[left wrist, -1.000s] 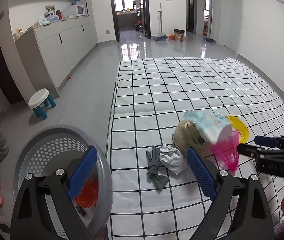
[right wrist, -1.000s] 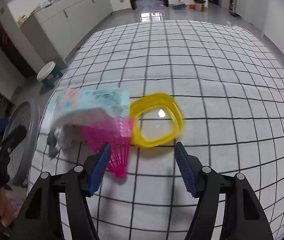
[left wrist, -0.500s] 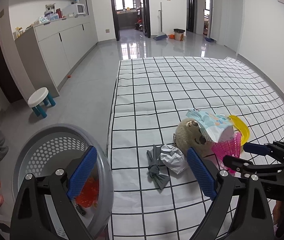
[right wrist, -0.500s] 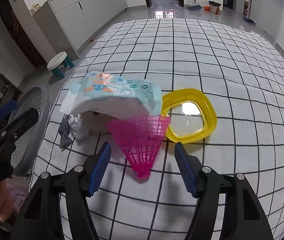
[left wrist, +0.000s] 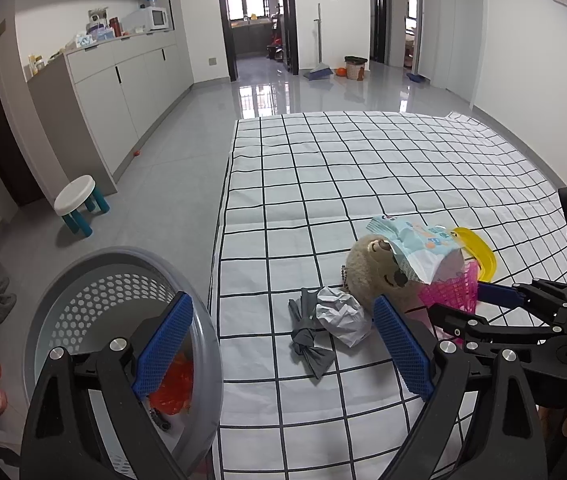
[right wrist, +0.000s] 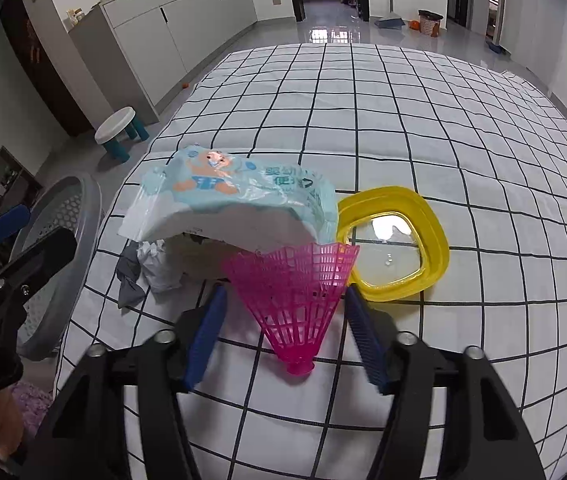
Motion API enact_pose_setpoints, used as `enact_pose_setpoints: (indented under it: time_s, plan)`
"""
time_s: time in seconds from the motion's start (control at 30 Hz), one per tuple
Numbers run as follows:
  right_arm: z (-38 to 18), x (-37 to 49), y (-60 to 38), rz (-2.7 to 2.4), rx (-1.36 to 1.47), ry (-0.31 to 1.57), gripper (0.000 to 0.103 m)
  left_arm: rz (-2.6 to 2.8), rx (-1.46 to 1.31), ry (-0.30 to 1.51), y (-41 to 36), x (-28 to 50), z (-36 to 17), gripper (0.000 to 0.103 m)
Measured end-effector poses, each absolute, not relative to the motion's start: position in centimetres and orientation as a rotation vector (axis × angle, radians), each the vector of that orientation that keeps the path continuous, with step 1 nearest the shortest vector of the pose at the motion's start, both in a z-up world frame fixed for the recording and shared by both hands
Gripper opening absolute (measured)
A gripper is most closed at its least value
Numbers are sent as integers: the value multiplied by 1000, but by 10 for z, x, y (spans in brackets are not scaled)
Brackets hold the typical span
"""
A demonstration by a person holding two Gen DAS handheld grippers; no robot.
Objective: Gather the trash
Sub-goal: 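Close the right tool on the pink shuttlecock and lift it, then hold the shuttlecock in the right tool while the left tool grasps the wipes packet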
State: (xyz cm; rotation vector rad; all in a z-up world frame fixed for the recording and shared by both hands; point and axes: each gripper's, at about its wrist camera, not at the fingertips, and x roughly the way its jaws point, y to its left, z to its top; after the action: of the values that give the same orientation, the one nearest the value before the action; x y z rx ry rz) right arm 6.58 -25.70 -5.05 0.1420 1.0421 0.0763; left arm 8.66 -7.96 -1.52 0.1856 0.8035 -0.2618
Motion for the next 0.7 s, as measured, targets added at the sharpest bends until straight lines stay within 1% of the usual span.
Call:
enact_pose_setpoints:
  time_s: [0.07,0.13,0.23,0.5,0.7]
  plan:
    - [-50,66,-256,82,144,1049,49,-261,187,803,-80,86,-15,91]
    - [-50,65,-257,89,147,1052,44,-259,190,803,-82,85,-16,91]
    - [-47,62,-258,91,153,1055,42,-261,188,804,-84,85,-15,91]
    - [-44,43,-267,72,198,1067,42,-265,177,780,-87,78,-7,91]
    - [-26,24,-288,41,251,1026,42,-264,179,768,-94,80,-5,91]
